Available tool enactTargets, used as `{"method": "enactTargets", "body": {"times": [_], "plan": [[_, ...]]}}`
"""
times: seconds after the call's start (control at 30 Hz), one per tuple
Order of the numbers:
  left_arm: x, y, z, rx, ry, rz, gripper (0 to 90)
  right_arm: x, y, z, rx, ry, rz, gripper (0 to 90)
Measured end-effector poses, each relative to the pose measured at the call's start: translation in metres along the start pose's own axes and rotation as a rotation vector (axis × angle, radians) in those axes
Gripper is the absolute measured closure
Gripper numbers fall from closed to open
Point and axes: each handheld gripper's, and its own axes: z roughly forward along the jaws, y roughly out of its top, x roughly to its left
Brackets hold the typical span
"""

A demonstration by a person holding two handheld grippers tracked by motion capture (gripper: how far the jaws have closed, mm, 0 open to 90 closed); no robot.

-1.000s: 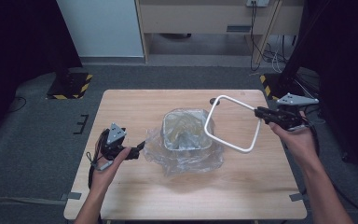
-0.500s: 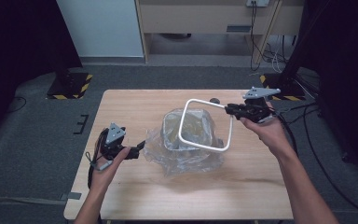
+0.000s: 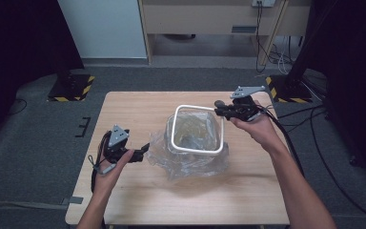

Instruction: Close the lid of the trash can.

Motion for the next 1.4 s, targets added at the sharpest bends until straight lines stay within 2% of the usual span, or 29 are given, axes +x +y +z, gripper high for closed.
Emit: {"method": "enactTargets", "body": {"times": [0.3,0.57,0.93,1.13,1.23,1.4], "plan": [[-0.007,0.01,0.001,-0.016,-0.015,0.008,5.1,0.001,0.009,0.022,0.029,0.047,-0.043,77.7],[-0.011,0.015,0.001,-0.037,-0.008,0.007,5.1,-0.003,0.012,0.032,0.054,0.083,-0.072,77.7],[-0.013,0.013,0.004,-0.029,-0.015,0.005,5.1,-0.008,0.006,0.046,0.08,0.104,-0.063,77.6],[-0.013,0.011,0.005,-0.027,-0.017,0.004,5.2,-0.014,-0.005,0.051,0.086,0.112,-0.047,77.5],[-0.012,0.01,0.005,-0.024,-0.014,0.0,5.2,-0.017,-0.01,0.05,0.065,0.117,-0.03,77.5],[-0.014,0.01,0.007,-0.024,-0.016,-0.002,5.2,-0.015,-0.007,0.05,0.063,0.115,-0.043,77.4]]}}
